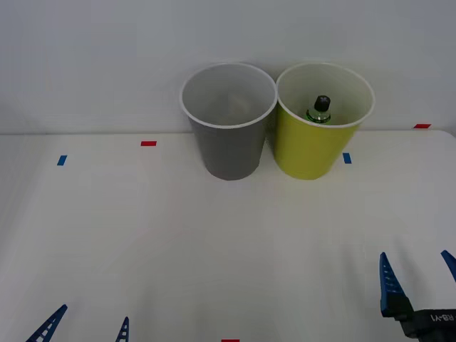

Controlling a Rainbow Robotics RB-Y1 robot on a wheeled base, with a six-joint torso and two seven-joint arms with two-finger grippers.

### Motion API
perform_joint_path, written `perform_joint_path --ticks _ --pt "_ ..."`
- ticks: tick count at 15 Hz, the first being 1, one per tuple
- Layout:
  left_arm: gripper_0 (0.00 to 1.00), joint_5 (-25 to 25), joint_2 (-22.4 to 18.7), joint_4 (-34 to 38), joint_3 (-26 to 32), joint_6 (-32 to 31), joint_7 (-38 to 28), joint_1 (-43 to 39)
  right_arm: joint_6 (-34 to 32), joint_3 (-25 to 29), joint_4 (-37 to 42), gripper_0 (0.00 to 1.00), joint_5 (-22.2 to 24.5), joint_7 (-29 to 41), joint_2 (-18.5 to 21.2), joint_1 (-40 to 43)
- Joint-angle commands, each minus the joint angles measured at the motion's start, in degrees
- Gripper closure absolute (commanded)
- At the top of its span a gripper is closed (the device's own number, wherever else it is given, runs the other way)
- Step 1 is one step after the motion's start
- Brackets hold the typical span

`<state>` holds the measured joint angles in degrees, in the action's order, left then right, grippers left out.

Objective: Put cans in the gray bin and PET bottles in the light green bin.

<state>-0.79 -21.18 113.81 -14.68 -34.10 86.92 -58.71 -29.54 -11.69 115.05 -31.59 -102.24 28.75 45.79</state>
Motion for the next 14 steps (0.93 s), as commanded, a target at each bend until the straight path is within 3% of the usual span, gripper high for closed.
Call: perform_joint_path --ticks 1,9,14 --pt "0.0 0.0 0.0 0.0 0.0 0.0 0.0 0.0 -1.1 0.1 0.0 0.05 0.9 0.1 -1.1 4.4" --pt "0.0 0.0 0.0 0.0 0.0 0.0 0.0 0.0 -2.6 -0.9 0.0 0.05 7.2 2.1 -3.2 12.0" --pt "0.0 0.0 0.0 0.0 0.0 0.0 0.0 0.0 -2.6 -2.3 0.0 0.05 8.1 3.9 -3.1 13.1"
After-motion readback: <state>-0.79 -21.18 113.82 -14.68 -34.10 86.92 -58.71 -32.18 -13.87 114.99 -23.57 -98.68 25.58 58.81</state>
